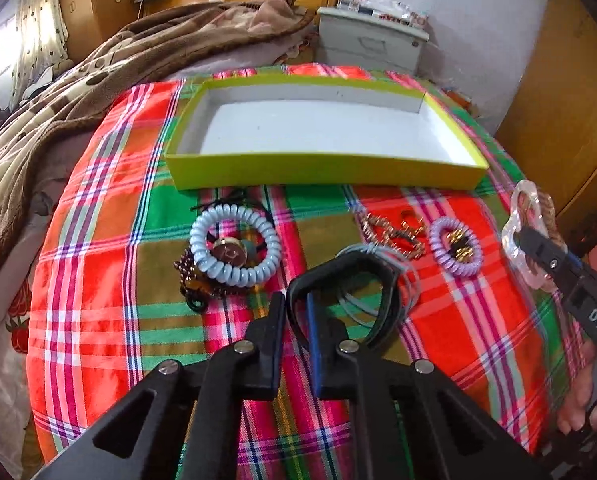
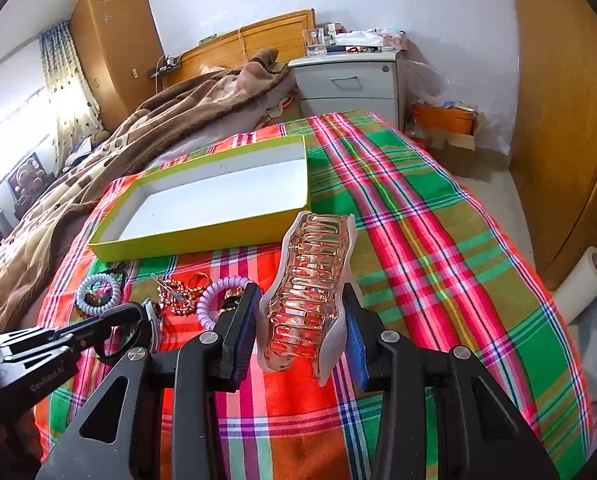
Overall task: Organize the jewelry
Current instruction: 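Grasp the black band bracelet with the left gripper while the right gripper holds the claw clip, then carry both items into the box lid and open both grippers to release them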
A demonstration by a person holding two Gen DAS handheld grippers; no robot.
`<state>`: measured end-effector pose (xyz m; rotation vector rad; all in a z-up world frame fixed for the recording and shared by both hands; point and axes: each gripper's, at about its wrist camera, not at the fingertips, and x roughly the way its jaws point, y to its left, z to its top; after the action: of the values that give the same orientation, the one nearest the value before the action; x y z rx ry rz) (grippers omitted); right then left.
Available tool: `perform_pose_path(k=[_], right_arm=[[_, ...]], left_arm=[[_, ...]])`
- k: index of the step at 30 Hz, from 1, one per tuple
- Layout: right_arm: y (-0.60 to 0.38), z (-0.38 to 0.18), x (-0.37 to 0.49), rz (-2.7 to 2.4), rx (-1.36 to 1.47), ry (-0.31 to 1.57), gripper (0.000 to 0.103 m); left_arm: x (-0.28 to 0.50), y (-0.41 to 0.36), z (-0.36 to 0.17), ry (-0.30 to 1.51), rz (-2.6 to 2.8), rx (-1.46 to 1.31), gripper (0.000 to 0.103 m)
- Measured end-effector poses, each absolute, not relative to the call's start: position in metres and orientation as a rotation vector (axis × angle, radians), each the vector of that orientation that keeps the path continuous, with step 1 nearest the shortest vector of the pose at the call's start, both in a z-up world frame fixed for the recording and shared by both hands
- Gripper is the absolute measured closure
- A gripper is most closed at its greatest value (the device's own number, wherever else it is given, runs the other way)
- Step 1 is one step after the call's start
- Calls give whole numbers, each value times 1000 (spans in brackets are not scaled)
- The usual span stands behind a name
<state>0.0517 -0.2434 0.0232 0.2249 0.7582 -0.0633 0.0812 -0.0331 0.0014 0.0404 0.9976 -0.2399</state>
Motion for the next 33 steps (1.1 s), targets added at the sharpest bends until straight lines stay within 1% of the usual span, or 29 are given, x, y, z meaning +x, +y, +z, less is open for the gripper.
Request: perform_pose_path(k=[7, 8, 9, 13, 16, 18, 19, 20, 22, 23, 27, 31, 33], right_arm=[[-242, 30, 49, -72, 212, 742, 63], [-242, 31, 48, -72, 212, 739, 63], [-241, 32, 48, -72, 212, 736, 63], [-240, 35, 47, -72, 208, 729, 63], [-238, 34, 47, -66, 204, 732, 63], [-238, 33, 47, -66, 202, 738, 63], [-239, 33, 47, -66, 204, 739, 63], [-239, 32, 47, -66, 204, 742, 63], [-240, 32, 48, -68, 206, 745, 63], [-241, 32, 48, -69, 207, 745, 63], [-244, 31, 49, -78, 213, 748, 63], [-243, 31, 52, -78, 212, 753, 63], [-244, 31, 53, -79, 212, 754, 63]], left_arm=[[77, -27, 11, 977, -271, 12, 93], [76, -26, 14, 961, -278, 5, 97], [76, -25, 17, 949, -283, 5, 97], [75, -20, 27, 931, -304, -21, 97], [77, -18, 24, 928, -297, -2, 97], [79, -20, 15, 980, -330, 11, 93], [78, -22, 12, 978, -328, 26, 83], [77, -24, 11, 967, -322, 43, 71], [78, -30, 9, 964, -349, 76, 62], [80, -33, 7, 980, -377, 90, 57], [84, -42, 1, 966, -364, 209, 55], [91, -46, -8, 1001, -374, 234, 55], [93, -49, -8, 988, -385, 263, 55]])
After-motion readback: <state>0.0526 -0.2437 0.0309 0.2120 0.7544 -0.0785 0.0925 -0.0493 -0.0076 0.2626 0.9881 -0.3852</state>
